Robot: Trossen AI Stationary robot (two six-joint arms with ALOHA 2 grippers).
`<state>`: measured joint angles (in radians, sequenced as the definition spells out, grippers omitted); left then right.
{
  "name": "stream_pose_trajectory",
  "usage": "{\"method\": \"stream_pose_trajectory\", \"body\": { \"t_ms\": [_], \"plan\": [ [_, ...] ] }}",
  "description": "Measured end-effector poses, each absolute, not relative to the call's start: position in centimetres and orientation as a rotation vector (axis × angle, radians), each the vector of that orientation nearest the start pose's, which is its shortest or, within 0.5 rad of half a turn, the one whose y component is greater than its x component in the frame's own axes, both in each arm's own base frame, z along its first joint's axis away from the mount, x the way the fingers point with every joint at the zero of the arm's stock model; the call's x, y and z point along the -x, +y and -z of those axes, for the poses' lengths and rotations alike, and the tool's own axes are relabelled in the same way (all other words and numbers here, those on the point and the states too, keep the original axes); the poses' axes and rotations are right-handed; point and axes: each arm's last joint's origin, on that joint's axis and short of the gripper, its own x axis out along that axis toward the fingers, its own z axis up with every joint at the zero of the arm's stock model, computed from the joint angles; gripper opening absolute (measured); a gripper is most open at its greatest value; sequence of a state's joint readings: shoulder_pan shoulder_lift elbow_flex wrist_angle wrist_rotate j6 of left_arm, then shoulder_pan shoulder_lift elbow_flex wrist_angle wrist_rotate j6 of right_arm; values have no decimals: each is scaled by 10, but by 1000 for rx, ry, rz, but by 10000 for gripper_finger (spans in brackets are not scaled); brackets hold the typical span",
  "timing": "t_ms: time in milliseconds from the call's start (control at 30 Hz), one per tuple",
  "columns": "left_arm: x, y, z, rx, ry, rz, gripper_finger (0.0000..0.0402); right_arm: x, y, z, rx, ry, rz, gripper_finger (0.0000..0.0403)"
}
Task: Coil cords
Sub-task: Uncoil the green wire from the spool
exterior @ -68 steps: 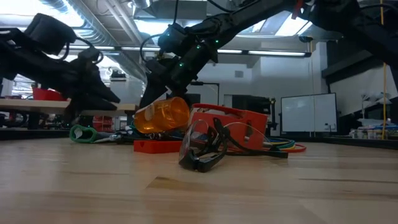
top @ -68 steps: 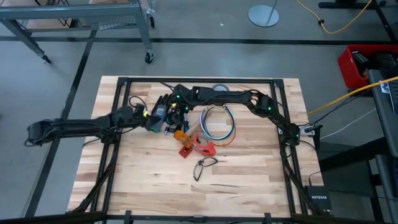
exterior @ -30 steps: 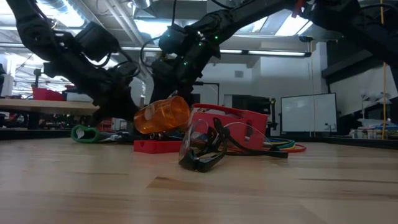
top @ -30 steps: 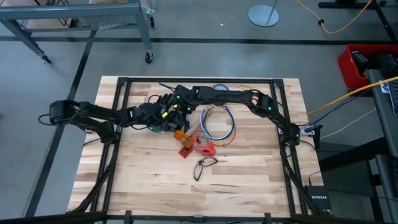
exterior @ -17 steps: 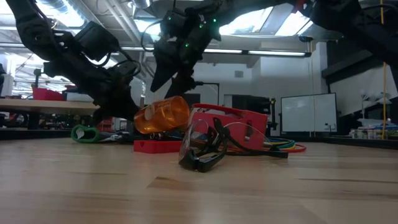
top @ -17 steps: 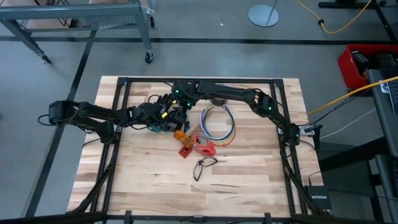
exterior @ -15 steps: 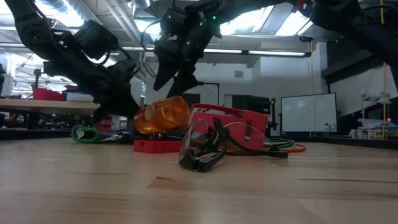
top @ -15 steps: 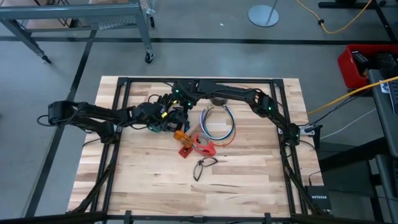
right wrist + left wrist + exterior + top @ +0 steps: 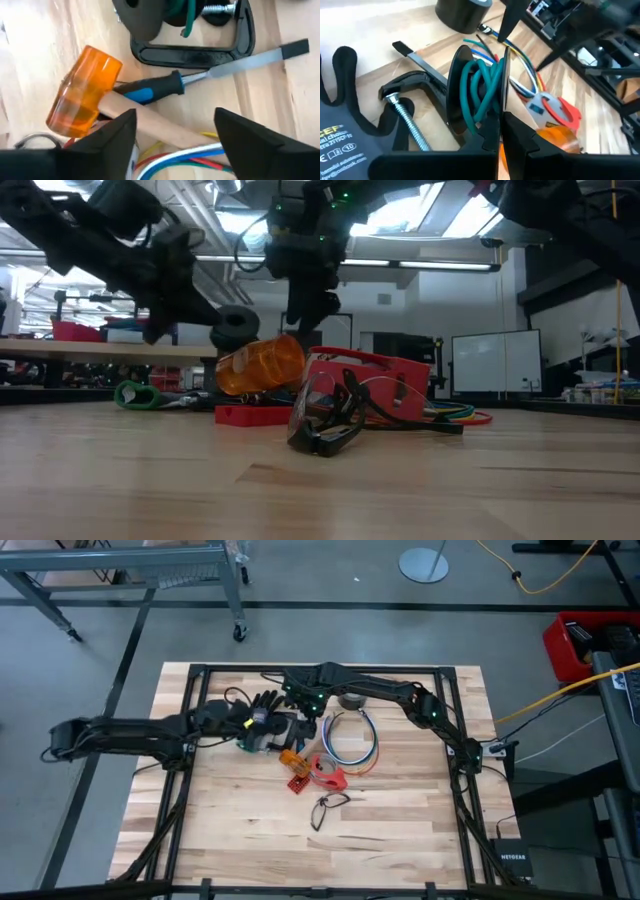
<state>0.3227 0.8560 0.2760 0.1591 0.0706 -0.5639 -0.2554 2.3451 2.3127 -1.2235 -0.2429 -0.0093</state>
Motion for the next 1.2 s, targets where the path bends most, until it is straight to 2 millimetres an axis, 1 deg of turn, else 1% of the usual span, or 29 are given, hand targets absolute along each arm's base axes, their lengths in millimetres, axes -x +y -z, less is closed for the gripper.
{"method": "stream_pose_trajectory", "body": {
  "t_ms": [67,167,267,333,467,667,800,933,1100,1200],
  "plan": [
    [-162,51,-183,616,318,-348,0,-471,-114,-255,-312,1171,-26,240],
    [-160,49,-188,602,294,-312,0,-481,-114,-260,-343,1048,-122,216],
    [-158,45,-191,595,293,-255,0,-489,-113,-266,-356,934,-212,202],
    [-157,43,-192,595,296,-221,0,-492,-113,-268,-357,889,-245,197],
    [-151,40,-192,595,334,-189,0,-492,-112,-268,-363,895,-253,194],
    [-134,34,-189,564,418,-181,0,-487,-112,-265,-389,945,-257,193],
    [-127,32,-197,553,364,-168,0,-487,-108,-265,-389,956,-263,193],
    [-119,30,-205,536,287,-151,0,-491,-96,-265,-368,944,-288,193],
    [-113,27,-212,544,223,-139,0,-498,-84,-268,-332,895,-312,193],
    [-110,27,-213,554,204,-136,0,-502,-80,-270,-312,859,-318,193]
  ]
}}
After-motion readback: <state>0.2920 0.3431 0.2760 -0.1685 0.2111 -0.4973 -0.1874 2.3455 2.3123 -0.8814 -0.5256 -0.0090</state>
